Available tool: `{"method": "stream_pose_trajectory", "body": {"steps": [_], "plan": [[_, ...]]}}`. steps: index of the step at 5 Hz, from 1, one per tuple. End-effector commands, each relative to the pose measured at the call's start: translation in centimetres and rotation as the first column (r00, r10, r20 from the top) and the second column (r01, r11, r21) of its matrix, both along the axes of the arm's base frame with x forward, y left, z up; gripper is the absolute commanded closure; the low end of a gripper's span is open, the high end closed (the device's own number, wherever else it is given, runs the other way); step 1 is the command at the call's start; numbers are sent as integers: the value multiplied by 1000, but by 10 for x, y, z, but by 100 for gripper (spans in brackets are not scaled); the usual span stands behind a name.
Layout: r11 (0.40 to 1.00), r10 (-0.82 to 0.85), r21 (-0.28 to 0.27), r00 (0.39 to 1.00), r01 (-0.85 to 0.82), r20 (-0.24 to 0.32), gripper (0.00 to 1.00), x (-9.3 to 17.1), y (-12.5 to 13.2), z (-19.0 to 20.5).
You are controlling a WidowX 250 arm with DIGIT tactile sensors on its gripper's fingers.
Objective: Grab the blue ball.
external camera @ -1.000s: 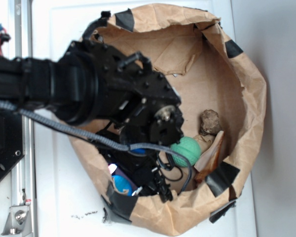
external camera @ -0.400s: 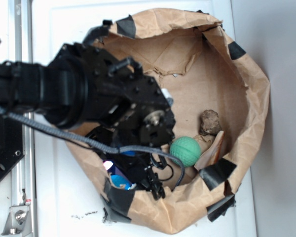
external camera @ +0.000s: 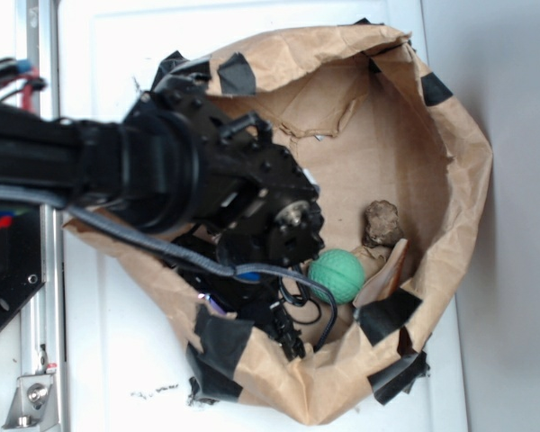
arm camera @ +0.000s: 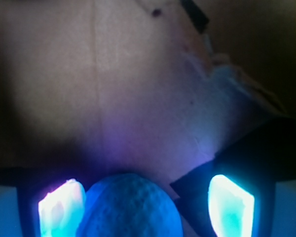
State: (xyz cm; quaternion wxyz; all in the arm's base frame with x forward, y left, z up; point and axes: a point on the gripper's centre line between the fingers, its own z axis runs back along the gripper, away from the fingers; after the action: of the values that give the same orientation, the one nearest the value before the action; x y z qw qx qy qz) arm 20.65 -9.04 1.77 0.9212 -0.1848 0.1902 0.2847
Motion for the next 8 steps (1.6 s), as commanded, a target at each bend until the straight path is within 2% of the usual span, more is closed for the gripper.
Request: {"method": "stream_pose_trajectory", "body": {"steps": [1,2,5,6,7,8], "plan": [[993,-76,-93,997,77,18,48,-21,-19,-4],[994,-72,-84,997,75,34,100,-18,-17,-1],[993,-60,-95,996,67,68,100,-18,-13,6],[991,-47,-119,994,59,102,100,-17,-9,12],[990,-66,-115,985,85,161,100,-14,-4,21],[981,-182,-8,934,194,306,100,-6,8,47]]}}
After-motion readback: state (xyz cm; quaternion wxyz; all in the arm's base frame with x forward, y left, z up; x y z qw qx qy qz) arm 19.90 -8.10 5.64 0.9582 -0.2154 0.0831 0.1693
